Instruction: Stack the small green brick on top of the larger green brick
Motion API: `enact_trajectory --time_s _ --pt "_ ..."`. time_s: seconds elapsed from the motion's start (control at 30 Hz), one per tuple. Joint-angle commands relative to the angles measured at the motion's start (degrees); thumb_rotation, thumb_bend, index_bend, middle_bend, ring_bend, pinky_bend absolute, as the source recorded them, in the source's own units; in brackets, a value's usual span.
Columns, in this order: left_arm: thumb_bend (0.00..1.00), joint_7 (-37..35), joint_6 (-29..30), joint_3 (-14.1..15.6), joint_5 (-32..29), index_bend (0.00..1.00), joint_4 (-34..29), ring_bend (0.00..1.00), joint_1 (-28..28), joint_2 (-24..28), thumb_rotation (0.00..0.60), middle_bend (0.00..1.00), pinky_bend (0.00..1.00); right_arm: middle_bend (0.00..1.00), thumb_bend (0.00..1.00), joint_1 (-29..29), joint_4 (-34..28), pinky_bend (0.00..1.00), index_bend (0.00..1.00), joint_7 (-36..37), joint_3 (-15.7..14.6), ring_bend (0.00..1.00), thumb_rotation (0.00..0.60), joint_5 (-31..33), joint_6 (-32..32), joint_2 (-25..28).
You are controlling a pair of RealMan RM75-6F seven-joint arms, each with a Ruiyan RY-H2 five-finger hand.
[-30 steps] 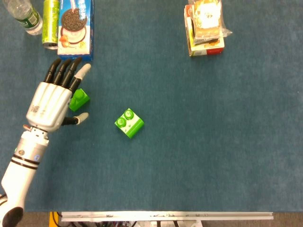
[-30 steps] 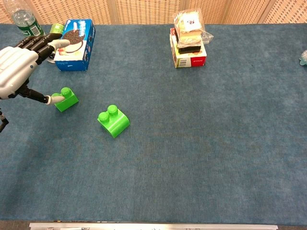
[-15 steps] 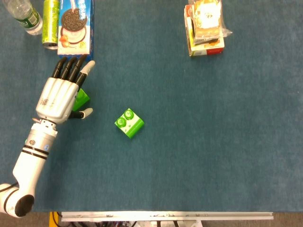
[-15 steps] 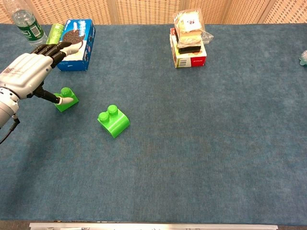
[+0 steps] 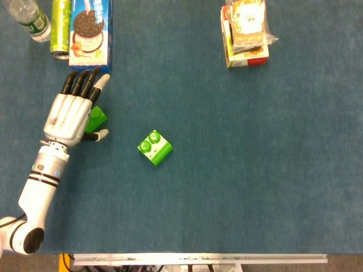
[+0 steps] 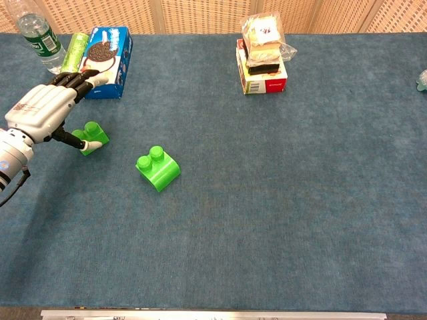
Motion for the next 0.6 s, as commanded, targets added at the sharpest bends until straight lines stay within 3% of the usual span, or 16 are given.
enact_trajectory --time_s 0.03,0.6 --pt "0.00 -0.8 -0.4 0.2 -0.5 0.00 0.9 0.00 -0.1 -0.5 0.600 0.00 0.00 0.24 0.25 0.0 0.0 0.32 0.22 0.1 0.0 0.12 0.600 0.0 0.1 0.0" --pt "0.00 -4.9 -1.1 0.6 -1.5 0.00 5.0 0.00 -0.2 -0.8 0.600 0.00 0.00 0.24 0.25 -0.1 0.0 0.32 0.22 0.4 0.1 0.12 0.600 0.1 0.1 0.1"
